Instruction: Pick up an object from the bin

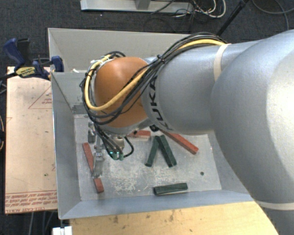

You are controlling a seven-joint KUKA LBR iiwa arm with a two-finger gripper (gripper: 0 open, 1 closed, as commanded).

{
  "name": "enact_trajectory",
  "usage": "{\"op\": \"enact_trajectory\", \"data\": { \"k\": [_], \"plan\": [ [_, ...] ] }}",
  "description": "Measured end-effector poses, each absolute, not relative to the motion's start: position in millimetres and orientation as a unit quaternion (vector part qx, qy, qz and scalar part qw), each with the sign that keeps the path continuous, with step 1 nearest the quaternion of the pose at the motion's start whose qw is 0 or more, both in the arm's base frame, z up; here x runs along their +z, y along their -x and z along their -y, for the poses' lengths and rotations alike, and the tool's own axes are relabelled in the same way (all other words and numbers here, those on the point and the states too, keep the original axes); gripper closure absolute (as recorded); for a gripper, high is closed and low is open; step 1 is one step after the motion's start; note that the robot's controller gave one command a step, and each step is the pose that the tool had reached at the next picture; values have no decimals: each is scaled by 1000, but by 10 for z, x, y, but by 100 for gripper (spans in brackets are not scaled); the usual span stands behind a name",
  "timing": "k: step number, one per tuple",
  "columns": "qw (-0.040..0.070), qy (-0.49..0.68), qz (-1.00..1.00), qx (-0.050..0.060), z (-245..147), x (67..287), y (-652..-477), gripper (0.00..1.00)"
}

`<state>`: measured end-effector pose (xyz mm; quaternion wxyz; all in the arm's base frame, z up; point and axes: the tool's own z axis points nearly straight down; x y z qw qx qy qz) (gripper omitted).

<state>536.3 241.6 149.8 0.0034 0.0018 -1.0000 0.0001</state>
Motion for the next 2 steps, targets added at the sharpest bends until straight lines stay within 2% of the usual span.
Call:
{"op": "enact_trajectory", "data": {
  "k": [1,2],
  "plan": [
    [0,0,1000,-1,-2408,1534,-5386,0],
    [-2,-146,989,-1,-2328,1154,-5298,0]
  ]
}}
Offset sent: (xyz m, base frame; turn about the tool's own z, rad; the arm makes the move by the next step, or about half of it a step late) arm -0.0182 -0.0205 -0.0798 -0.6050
